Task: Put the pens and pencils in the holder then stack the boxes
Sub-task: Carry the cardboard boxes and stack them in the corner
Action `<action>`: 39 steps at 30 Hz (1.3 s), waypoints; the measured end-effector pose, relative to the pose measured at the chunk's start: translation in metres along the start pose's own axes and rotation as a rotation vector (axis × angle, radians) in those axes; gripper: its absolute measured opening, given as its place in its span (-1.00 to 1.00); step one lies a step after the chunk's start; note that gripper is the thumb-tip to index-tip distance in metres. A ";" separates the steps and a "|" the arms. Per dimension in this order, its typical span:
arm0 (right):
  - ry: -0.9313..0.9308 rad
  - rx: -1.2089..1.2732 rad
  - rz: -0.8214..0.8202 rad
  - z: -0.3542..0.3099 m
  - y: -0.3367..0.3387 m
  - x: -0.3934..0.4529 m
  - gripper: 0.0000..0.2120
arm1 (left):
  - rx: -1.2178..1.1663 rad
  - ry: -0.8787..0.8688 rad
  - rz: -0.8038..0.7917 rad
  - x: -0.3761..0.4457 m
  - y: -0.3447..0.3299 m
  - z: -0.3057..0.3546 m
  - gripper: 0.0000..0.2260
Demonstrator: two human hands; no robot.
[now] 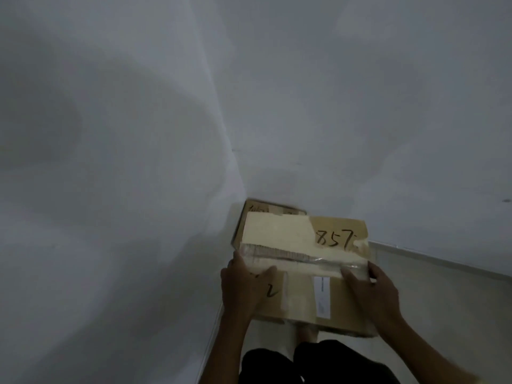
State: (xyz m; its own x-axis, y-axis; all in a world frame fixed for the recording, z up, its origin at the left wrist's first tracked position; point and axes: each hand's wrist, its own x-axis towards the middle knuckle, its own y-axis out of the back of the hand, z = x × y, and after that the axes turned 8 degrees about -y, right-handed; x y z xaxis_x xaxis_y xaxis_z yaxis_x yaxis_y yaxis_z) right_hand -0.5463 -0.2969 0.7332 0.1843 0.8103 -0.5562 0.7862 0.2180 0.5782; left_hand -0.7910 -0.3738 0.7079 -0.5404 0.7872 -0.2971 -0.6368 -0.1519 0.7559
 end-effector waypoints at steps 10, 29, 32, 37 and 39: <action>-0.172 0.066 -0.220 0.000 -0.104 0.090 -0.66 | 0.093 -0.027 -0.104 0.136 -0.042 -0.058 -0.34; -0.104 0.078 -0.380 -0.001 -0.212 0.248 -0.26 | 0.352 -0.356 -0.408 0.283 -0.118 -0.120 0.03; -0.130 0.039 -0.349 0.010 -0.224 0.250 -0.29 | 0.406 -0.347 -0.400 0.282 -0.128 -0.127 -0.08; -0.106 -0.022 -0.330 0.024 -0.226 0.243 -0.10 | 0.561 -0.557 -0.363 0.270 -0.138 -0.126 -0.15; -0.122 -0.026 -0.346 0.028 -0.225 0.243 0.00 | 0.610 -0.640 -0.487 0.265 -0.145 -0.122 -0.01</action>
State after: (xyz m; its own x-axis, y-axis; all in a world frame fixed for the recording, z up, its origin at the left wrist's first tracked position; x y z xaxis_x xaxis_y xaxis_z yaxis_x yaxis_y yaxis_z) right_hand -0.6616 -0.1644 0.4510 -0.0197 0.6160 -0.7875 0.7996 0.4825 0.3574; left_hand -0.9091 -0.2160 0.4487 0.2138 0.8822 -0.4196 -0.2227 0.4623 0.8583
